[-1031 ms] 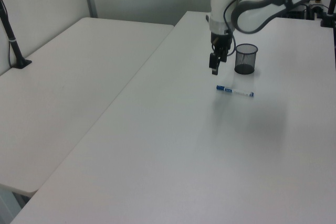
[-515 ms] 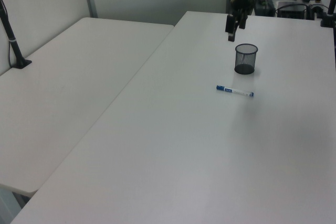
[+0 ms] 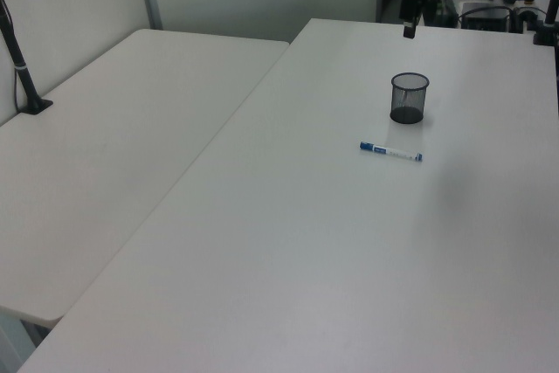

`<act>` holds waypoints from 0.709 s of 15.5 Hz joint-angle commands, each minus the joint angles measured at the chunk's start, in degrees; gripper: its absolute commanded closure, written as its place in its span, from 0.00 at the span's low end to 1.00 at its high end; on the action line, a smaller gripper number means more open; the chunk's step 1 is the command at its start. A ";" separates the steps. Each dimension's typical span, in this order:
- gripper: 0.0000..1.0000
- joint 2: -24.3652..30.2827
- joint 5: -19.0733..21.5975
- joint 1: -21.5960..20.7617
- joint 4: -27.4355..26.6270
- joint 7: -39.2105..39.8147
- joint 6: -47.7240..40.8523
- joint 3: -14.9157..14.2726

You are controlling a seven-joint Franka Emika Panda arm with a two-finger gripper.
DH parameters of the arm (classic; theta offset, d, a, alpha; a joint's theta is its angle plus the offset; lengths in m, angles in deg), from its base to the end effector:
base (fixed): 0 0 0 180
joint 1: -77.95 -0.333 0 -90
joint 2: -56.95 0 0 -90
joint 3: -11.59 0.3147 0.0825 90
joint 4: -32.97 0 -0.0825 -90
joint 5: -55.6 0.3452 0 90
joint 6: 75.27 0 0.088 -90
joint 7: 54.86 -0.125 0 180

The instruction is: Remove the marker

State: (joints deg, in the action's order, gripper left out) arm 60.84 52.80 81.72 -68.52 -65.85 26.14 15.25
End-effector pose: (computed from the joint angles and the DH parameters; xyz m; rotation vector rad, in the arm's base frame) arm 0.5102 -0.0052 0.5699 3.0803 -0.2868 0.1099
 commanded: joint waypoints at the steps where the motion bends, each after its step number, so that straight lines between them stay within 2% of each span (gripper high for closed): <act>1: 0.00 1.03 2.71 2.02 0.85 10.00 -0.42 -1.37; 4: 0.00 0.86 4.04 2.38 2.35 16.79 -0.60 -3.31; 11: 0.00 0.68 3.68 2.38 2.79 16.36 -0.78 -2.96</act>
State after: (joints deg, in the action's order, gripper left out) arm 61.01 55.63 84.40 -66.01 -50.57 26.14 12.25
